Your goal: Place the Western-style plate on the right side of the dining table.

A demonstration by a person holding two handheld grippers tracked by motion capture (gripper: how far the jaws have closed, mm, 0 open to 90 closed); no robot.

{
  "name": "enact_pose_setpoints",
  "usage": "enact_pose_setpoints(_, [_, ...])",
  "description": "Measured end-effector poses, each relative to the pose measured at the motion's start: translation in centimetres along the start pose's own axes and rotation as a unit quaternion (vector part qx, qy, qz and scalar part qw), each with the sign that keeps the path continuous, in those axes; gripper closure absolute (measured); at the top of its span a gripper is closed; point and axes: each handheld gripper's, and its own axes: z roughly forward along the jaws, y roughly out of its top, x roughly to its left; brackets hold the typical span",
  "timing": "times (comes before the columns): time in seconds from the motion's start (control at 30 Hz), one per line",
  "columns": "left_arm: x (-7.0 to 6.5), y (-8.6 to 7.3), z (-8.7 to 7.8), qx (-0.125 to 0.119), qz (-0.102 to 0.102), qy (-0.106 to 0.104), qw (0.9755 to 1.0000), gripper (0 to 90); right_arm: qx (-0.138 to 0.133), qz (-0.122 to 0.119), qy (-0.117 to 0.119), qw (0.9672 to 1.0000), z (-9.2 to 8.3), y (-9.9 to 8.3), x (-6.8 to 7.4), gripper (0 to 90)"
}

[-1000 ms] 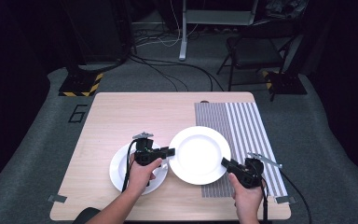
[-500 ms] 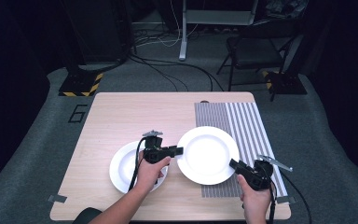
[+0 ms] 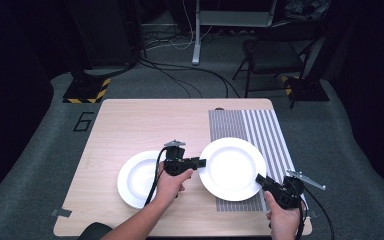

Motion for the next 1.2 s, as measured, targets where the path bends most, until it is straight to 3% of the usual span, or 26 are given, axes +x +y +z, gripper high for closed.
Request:
enact_pose_setpoints(0.1, [-0.3, 0.0, 0.5, 0.006, 0.006, -0.003, 1.0000, 67.9, -0.002, 0.005, -0.003, 1.0000, -0.4, 0.0, -0.5, 64.9])
enact_pose_setpoints(0.5, [-1.3, -0.2, 2.2, 0.011, 0.000, -0.009, 0.9999, 67.9, -0.004, 0.010, -0.015, 0.9998, -1.4, -0.2, -1.9, 65.0])
enact_pose_setpoints(0.57, [-1.2, -0.2, 2.4, 0.011, 0.007, -0.009, 0.9999, 67.9, -0.004, 0.007, -0.017, 0.9998, -1.5, -0.2, -2.0, 65.0])
enact_pose_setpoints(0.6, [-1.4, -0.2, 2.5, 0.011, 0.001, -0.011, 0.9999, 67.9, -0.004, 0.008, -0.016, 0.9998, -1.5, -0.1, -2.1, 65.0])
enact_pose_setpoints(1.2, [-0.8, 1.0, 3.4, 0.002, 0.003, -0.008, 1.0000, 68.2, -0.010, 0.007, -0.014, 0.9998, -0.7, 0.8, -2.5, 65.2])
